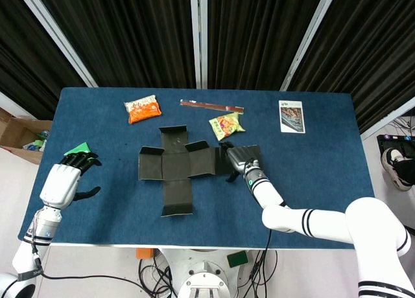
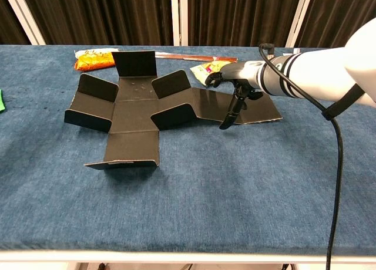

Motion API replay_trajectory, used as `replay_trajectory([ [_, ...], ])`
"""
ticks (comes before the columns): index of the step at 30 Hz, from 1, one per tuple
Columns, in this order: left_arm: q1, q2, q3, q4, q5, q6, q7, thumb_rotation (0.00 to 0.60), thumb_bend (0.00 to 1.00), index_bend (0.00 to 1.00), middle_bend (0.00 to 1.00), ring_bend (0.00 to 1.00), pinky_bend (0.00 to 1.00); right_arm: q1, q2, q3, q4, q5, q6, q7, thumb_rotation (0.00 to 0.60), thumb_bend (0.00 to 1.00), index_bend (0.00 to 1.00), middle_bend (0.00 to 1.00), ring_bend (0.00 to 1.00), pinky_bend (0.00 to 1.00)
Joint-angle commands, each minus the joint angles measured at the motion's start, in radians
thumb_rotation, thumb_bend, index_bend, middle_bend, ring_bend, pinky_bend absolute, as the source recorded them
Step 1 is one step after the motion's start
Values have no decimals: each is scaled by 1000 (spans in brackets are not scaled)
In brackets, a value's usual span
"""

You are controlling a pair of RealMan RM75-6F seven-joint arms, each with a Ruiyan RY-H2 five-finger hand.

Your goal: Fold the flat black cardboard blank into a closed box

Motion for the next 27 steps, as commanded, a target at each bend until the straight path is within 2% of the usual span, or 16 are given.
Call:
replay_trajectory([
  [1, -3, -3, -2, 1, -2, -2, 0, 600, 94, 367, 288, 253, 290, -2, 1, 4, 1, -8, 0, 10, 600, 77, 0, 80, 683, 991],
  [10, -8, -10, -2, 5, -7, -6, -4, 600, 94, 367, 288, 253, 290, 26, -28, -6, 37, 30, -4, -16, 600, 78, 0, 87, 684, 991],
  [23, -15, -21, -5, 23, -14, -10, -1, 600, 95, 367, 288, 253, 289, 141, -102, -17, 107, 206, 49, -188, 600, 77, 0, 120, 689, 991],
  [26, -17, -23, -5, 25, -17, -13, -3, 600, 95, 367, 288, 253, 286, 159, -123, -9, 123, 232, 66, -220, 600, 119, 64, 174, 698, 996],
  [27, -18, -24, -4, 27, -17, -15, -4, 600, 95, 367, 288, 253, 286, 161, -127, -6, 125, 224, 72, -223, 600, 155, 130, 211, 705, 999],
])
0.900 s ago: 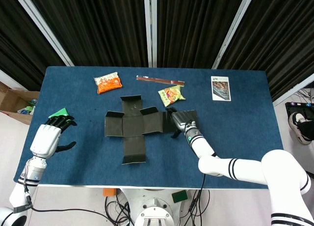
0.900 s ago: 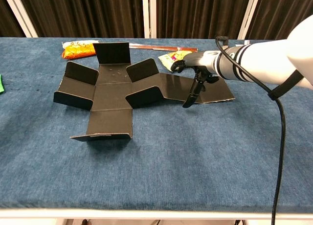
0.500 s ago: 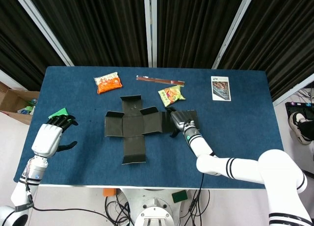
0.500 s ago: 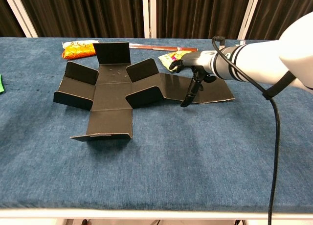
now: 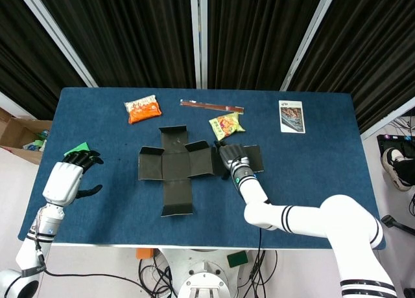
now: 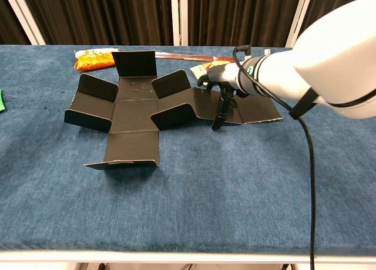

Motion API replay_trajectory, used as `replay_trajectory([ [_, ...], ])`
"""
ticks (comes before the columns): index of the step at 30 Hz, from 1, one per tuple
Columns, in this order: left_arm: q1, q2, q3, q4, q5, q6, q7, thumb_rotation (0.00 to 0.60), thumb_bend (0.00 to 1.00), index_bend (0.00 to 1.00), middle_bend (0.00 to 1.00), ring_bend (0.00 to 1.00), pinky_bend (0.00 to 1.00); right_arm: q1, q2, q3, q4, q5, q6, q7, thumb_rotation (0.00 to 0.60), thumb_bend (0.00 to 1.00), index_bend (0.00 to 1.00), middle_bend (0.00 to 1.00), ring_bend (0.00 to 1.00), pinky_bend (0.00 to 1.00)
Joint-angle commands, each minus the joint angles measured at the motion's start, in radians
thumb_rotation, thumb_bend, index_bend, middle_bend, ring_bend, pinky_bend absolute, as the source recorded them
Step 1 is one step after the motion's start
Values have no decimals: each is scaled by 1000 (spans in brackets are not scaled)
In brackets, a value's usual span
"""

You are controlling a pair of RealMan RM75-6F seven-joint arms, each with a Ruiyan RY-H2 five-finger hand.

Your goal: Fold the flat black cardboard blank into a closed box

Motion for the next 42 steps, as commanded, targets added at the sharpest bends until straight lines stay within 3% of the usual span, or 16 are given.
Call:
replay_trajectory([
  [1, -3, -2, 1, 4, -3, -7, -3, 600, 95, 367, 288, 253, 286, 11, -18, 11, 9, -19, 23, -14, 600, 180, 190, 251, 712, 1000],
  [4, -11, -6, -3, 5, -17, -26, -9, 600, 94, 368, 288, 279, 324, -11, 0, 16, -27, -72, 32, 8, 600, 235, 312, 352, 723, 1000],
  [6, -23, -16, -10, 15, -29, -46, -6, 600, 95, 369, 288, 377, 411, -37, 28, 17, -68, -117, 28, 38, 600, 242, 336, 375, 724, 1000],
  [9, -49, -35, -16, 40, -44, -88, 22, 600, 109, 308, 259, 644, 675, -89, 70, 22, -121, -194, 3, 113, 600, 242, 356, 390, 725, 1000],
  [11, -72, -46, -18, 61, -57, -130, 66, 600, 113, 234, 204, 692, 828, -120, 89, 21, -139, -243, -19, 158, 600, 242, 362, 394, 727, 1000],
  [14, -102, -68, -21, 79, -89, -193, 129, 600, 108, 129, 126, 707, 922, -143, 99, 14, -139, -287, -45, 195, 600, 242, 361, 393, 727, 1000],
  [20, -142, -150, -36, 137, -165, -266, 243, 590, 26, 0, 16, 685, 940, -150, 92, 7, -120, -326, -73, 223, 600, 242, 362, 391, 727, 1000],
  [25, -158, -232, -50, 211, -213, -280, 289, 515, 0, 0, 0, 671, 940, -142, 84, 4, -111, -337, -80, 229, 600, 242, 362, 390, 727, 1000],
  [36, -186, -362, -35, 370, -192, -262, 334, 504, 0, 0, 0, 670, 943, -130, 72, -7, -102, -336, -72, 224, 600, 242, 362, 389, 727, 1000],
  [42, -190, -409, -54, 368, -193, -255, 195, 455, 0, 0, 0, 669, 942, -132, 64, -11, -93, -349, -64, 228, 600, 242, 362, 390, 727, 1000],
])
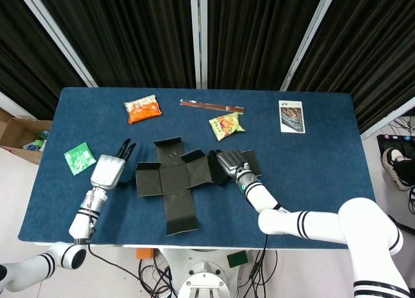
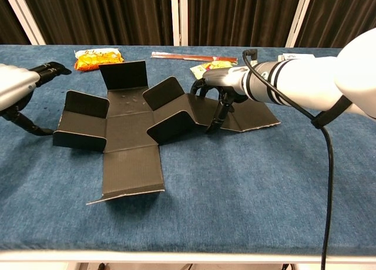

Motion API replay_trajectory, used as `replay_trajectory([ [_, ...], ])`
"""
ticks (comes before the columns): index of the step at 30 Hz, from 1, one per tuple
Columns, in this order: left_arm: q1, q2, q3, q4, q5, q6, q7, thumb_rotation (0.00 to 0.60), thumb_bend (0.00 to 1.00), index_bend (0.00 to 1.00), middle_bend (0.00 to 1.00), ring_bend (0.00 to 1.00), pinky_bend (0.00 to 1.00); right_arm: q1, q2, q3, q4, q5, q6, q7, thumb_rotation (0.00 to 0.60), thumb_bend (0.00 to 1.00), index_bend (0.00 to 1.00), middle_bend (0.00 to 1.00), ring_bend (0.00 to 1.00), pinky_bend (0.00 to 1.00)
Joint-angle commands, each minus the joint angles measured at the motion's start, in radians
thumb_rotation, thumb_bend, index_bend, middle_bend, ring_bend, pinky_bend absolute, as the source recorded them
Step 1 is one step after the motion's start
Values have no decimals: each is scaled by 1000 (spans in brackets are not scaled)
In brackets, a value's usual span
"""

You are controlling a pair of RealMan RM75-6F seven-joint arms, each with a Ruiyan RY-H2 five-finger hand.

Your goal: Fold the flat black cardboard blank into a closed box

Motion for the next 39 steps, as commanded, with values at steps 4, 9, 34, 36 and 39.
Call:
replay_trajectory([
  [4, -4, -65, -32, -4, 23, 41, -251, 455, 0, 0, 0, 665, 942, -2, -17, -5, 16, -35, 16, -3, 600, 242, 362, 386, 727, 1000],
  [9, 0, -96, -27, 1, 67, 100, -335, 457, 0, 0, 0, 662, 943, -1, -25, 4, 15, -61, 23, -1, 600, 242, 361, 380, 727, 1000],
  [34, -10, -29, 13, -123, 94, 31, -514, 513, 0, 63, 110, 662, 941, 62, -4, -12, 21, -27, -21, -71, 600, 242, 364, 366, 726, 1000],
  [36, -13, -16, 16, -127, 97, 23, -529, 512, 0, 63, 110, 661, 940, 76, 7, -20, 10, -21, -15, -95, 600, 242, 363, 366, 726, 1000],
  [39, -22, 13, 25, -139, 102, -7, -574, 514, 0, 63, 110, 661, 939, 103, 25, -38, -12, -7, -2, -148, 600, 242, 364, 366, 726, 1000],
])
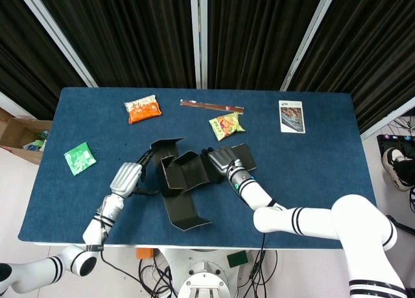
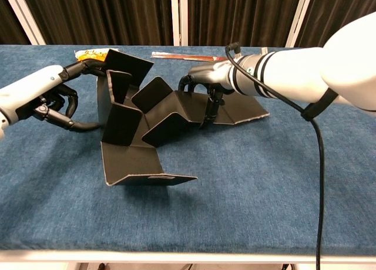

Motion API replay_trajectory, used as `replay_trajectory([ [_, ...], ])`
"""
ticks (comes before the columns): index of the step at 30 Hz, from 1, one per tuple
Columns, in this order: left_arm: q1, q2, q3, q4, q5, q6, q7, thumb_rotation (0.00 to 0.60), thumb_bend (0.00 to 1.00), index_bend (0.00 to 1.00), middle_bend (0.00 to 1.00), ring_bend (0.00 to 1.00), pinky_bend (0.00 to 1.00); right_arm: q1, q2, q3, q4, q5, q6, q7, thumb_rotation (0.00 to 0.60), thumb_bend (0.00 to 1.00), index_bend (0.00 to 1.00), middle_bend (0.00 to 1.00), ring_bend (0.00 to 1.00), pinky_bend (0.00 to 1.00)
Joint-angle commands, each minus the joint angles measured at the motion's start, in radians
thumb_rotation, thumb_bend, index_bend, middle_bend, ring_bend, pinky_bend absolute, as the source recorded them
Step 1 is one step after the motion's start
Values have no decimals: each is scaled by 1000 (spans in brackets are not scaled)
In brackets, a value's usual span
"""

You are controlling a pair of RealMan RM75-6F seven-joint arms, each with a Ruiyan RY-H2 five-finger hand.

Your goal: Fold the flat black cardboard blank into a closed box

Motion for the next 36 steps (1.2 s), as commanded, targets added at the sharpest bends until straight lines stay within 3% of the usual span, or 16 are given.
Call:
replay_trajectory([
  [1, -14, 33, 12, -16, 7, -40, -60, 515, 0, 63, 110, 661, 939, 38, 23, -28, -29, 18, 20, -69, 600, 242, 364, 366, 726, 1000],
  [8, -39, 55, 21, 2, 1, -117, -222, 509, 0, 44, 71, 656, 934, 90, 40, -77, -67, 13, 77, -193, 600, 243, 364, 367, 727, 1000],
  [15, -56, 39, 23, 40, 5, -153, -354, 498, 0, 18, 43, 650, 933, 92, 44, -94, -78, -73, 98, -218, 600, 246, 363, 367, 727, 1000],
  [26, -91, 51, 42, 53, 30, -214, -523, 472, 0, 0, 23, 644, 931, 68, 42, -122, -22, -337, 82, -182, 600, 250, 363, 382, 727, 1000],
  [36, -89, 93, 78, 8, 66, -200, -579, 465, 0, 0, 18, 643, 931, 55, 55, -123, 0, -542, 84, -152, 600, 268, 364, 391, 727, 1000],
])
